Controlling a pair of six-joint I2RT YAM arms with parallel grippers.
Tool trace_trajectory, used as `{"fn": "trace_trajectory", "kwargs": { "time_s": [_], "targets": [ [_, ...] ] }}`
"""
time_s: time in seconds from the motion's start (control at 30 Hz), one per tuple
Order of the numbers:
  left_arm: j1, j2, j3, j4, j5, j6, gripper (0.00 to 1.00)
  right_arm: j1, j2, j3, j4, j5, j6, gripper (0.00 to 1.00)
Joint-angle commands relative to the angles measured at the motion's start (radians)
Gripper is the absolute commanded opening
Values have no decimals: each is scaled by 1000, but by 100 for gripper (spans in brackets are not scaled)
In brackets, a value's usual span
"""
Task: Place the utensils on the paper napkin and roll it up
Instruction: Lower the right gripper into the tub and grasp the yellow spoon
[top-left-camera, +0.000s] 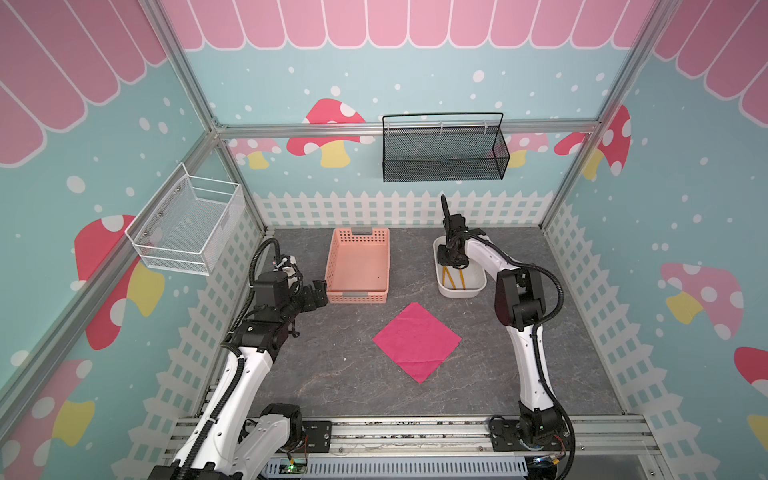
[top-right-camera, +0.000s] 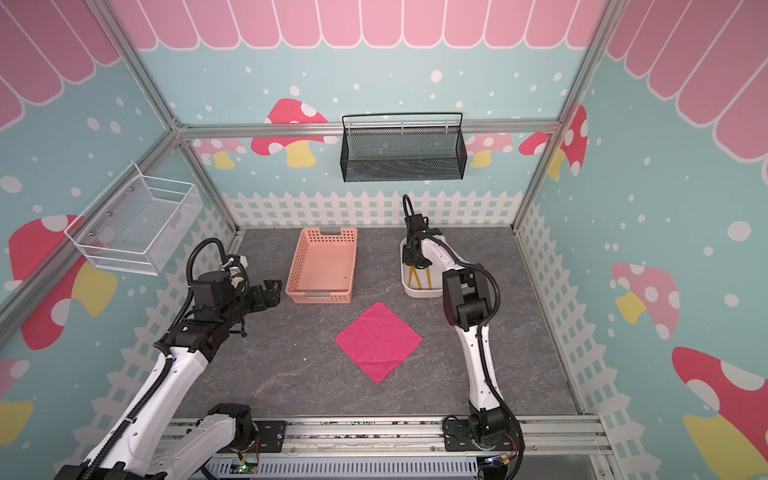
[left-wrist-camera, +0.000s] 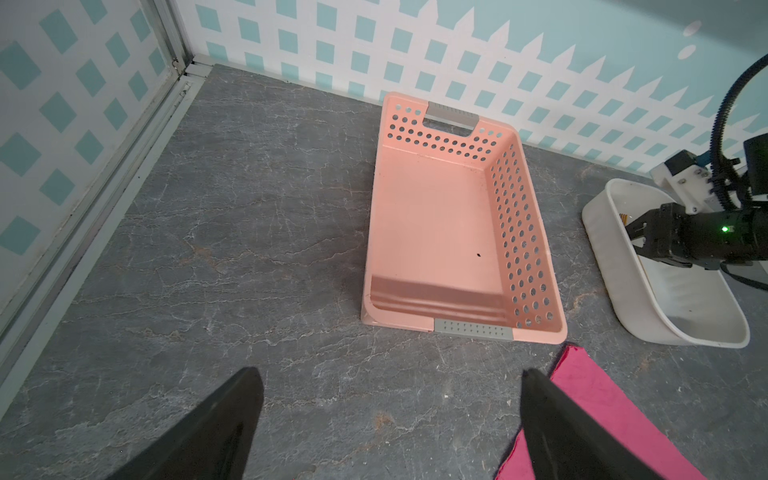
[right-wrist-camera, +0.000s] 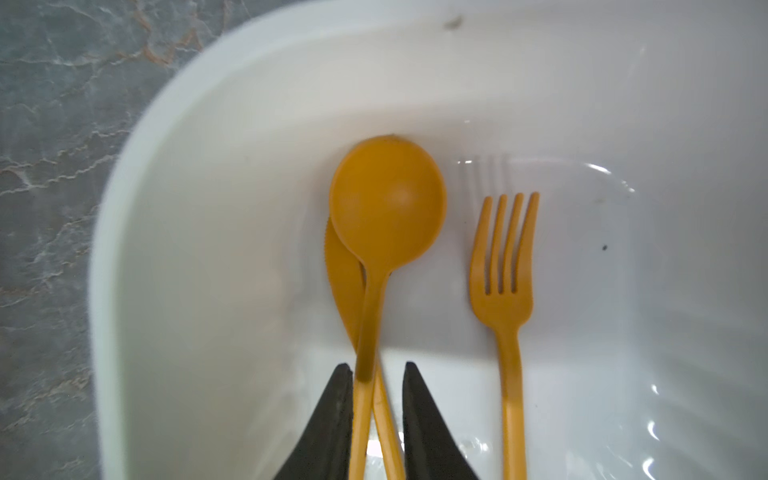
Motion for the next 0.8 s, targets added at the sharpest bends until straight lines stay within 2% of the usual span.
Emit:
{"fn": "trace_trajectory", "kwargs": {
  "time_s": [0.0, 0.77],
  "targets": [
    [7, -14, -7, 5, 8, -9, 98, -4, 33, 40, -22, -2, 5, 24],
    [8, -20, -10, 3, -3, -13, 98, -20, 77, 74, -22, -10, 0, 20]
  ]
}}
